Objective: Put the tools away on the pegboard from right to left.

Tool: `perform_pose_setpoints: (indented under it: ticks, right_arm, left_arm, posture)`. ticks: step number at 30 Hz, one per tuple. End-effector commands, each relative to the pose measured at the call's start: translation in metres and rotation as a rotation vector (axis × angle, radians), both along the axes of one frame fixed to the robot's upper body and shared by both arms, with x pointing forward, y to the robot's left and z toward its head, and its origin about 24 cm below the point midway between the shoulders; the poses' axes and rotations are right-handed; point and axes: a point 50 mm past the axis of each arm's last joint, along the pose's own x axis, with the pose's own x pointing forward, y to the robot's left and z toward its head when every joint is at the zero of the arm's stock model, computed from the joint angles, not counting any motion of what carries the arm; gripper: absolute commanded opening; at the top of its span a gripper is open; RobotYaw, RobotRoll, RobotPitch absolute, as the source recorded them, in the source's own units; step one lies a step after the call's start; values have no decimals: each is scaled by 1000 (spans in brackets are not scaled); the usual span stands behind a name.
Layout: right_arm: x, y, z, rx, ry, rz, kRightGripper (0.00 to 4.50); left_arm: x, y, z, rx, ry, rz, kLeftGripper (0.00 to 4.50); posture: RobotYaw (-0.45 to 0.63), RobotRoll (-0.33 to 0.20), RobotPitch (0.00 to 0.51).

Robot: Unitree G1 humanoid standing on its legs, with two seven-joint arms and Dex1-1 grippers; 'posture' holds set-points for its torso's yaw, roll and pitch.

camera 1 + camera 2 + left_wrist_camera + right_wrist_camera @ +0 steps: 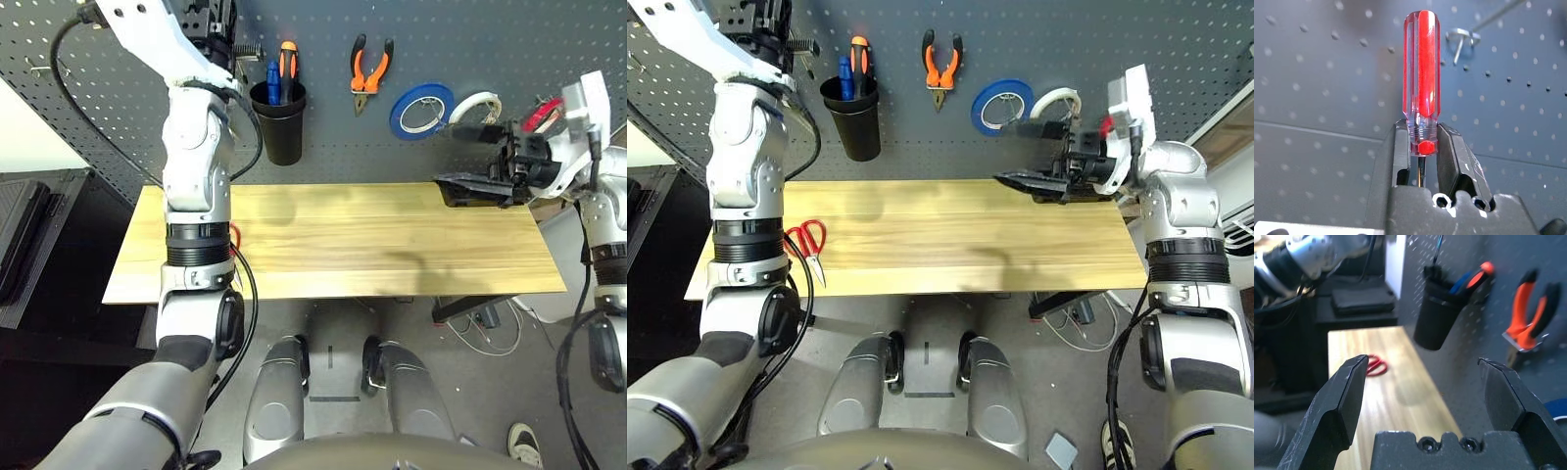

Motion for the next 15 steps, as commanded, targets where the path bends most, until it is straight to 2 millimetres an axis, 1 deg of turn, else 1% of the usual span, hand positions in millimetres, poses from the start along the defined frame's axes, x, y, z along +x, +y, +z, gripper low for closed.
perform_pose_setpoints:
  ticks: [1,7,10,15]
  right_arm:
    - [-4,-4,4,41,-4,-16,4500]
    - [-7,-6,4,53,10,-24,4500]
    - [-8,-5,5,64,13,-24,4500]
    - [-8,-3,6,70,16,-21,4500]
  left_arm:
    - [0,-12,10,-7,-45,-33,804]
    - [6,-19,6,-14,-44,-47,804]
    - [11,-20,-1,-8,-32,-40,804]
    - [17,-15,-19,34,5,10,804]
  posture:
    - [-67,0,93]
    - [-72,0,95]
    - [-79,0,96]
    - [-81,0,96]
